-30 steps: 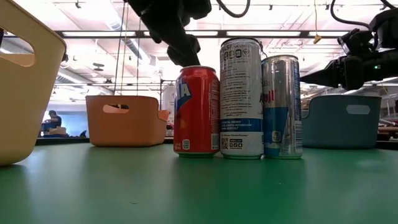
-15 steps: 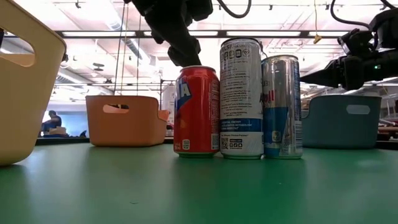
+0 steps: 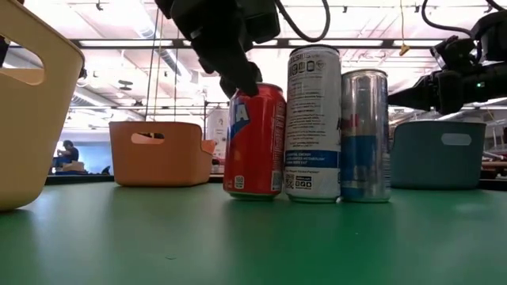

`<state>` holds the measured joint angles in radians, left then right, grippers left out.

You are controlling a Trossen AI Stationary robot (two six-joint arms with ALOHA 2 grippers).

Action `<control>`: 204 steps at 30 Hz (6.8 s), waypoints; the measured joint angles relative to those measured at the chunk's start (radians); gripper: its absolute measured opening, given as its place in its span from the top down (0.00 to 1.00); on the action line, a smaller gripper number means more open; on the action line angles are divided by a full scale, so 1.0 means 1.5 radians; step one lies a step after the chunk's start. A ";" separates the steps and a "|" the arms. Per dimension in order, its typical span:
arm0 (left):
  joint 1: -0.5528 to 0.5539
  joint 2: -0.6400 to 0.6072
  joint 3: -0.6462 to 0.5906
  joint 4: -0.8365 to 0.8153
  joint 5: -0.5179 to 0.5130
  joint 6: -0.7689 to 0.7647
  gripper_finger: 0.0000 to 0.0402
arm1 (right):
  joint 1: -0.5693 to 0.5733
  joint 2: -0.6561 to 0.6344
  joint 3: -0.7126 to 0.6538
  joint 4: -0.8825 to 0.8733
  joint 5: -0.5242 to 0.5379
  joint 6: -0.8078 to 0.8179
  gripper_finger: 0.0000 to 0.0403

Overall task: Sort soda cans
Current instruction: Put the middle left orange soda can into the yellow bin

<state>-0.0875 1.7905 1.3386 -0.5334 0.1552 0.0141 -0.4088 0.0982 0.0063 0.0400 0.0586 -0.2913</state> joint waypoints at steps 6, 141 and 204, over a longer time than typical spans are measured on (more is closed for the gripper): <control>0.000 0.010 0.001 0.025 0.019 0.021 0.16 | 0.000 0.000 0.000 0.004 0.000 0.000 0.98; -0.203 -0.310 0.148 -0.586 -0.265 -0.516 0.27 | 0.000 0.000 0.000 0.027 0.000 0.000 0.98; -0.728 0.032 0.089 -0.579 -0.214 -1.565 0.18 | 0.000 0.000 0.000 0.027 0.000 0.000 0.98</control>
<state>-1.1793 1.8381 1.4718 -1.4020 -0.1661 -2.3329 -0.4091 0.0978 0.0063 0.0808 0.0586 -0.2913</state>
